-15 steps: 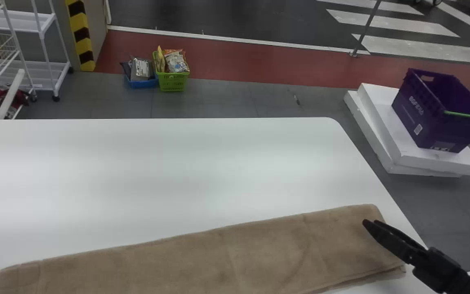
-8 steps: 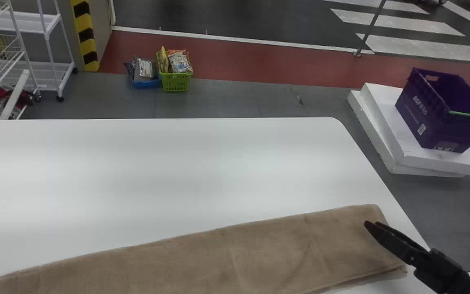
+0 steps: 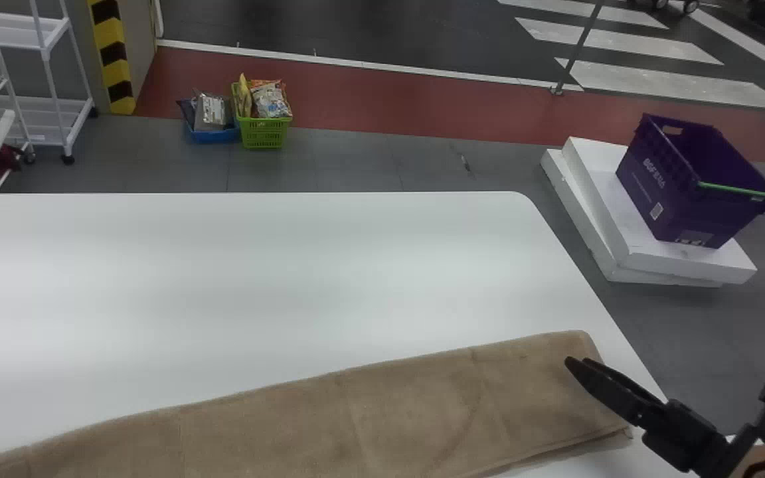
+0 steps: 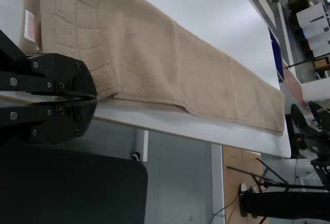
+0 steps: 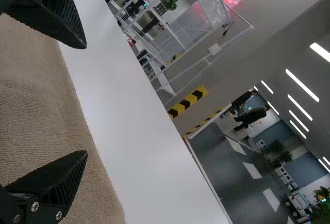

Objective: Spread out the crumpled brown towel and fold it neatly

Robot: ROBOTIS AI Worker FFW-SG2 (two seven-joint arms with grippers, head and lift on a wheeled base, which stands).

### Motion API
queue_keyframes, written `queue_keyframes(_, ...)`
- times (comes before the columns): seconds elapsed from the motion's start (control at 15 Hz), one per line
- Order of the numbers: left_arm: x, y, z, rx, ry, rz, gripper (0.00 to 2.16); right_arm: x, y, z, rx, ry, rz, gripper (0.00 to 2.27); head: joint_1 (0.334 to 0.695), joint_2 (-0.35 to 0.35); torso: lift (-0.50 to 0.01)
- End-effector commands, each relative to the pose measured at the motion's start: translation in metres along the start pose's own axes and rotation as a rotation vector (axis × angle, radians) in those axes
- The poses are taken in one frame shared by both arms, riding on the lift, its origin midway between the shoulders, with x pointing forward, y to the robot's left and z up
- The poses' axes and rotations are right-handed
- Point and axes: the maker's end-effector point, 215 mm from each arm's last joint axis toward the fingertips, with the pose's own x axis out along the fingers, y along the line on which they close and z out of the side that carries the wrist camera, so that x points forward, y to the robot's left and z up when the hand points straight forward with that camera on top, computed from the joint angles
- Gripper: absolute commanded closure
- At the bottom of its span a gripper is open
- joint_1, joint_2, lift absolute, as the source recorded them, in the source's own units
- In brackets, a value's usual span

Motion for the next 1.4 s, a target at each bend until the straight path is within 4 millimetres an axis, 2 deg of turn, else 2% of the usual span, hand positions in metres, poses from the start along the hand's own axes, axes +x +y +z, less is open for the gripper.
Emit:
queue_keyframes(0.0,0.006,0.0,-0.004,-0.007,0.003,-0.005,1.06,-0.001,-0.001,0.0,0.001,-0.001,-0.001,0.08,0.695,-0.276,-0.128)
queue_keyframes(0.33,0.0,0.012,-0.009,-0.01,0.013,0.028,1.06,-0.001,-0.002,-0.001,0.002,0.001,-0.004,0.08,0.695,-0.278,-0.128)
queue_keyframes(0.53,0.002,0.011,-0.015,-0.023,0.015,0.027,1.06,0.003,0.0,-0.006,-0.004,0.022,-0.001,0.08,0.695,-0.257,-0.128)
queue_keyframes(0.67,0.002,0.012,-0.015,-0.022,0.016,0.027,1.06,0.01,0.005,-0.013,-0.007,0.044,0.011,0.08,0.695,-0.249,-0.128)
queue_keyframes(1.07,0.001,0.013,-0.014,-0.024,0.011,0.032,1.03,0.012,0.03,-0.002,-0.047,0.04,0.041,0.08,0.695,-0.207,-0.128)
queue_keyframes(1.2,-0.001,0.015,-0.011,-0.027,-0.006,0.044,0.3,0.011,0.029,-0.003,-0.045,0.04,0.036,0.08,0.695,-0.199,-0.128)
queue_keyframes(1.27,-0.001,0.016,-0.011,-0.027,-0.008,0.046,0.08,0.01,0.028,-0.003,-0.043,0.04,0.035,0.08,0.695,-0.198,-0.128)
queue_keyframes(1.33,-0.002,0.016,-0.01,-0.026,-0.008,0.048,0.07,0.009,0.027,-0.004,-0.041,0.04,0.032,0.08,0.695,-0.197,-0.128)
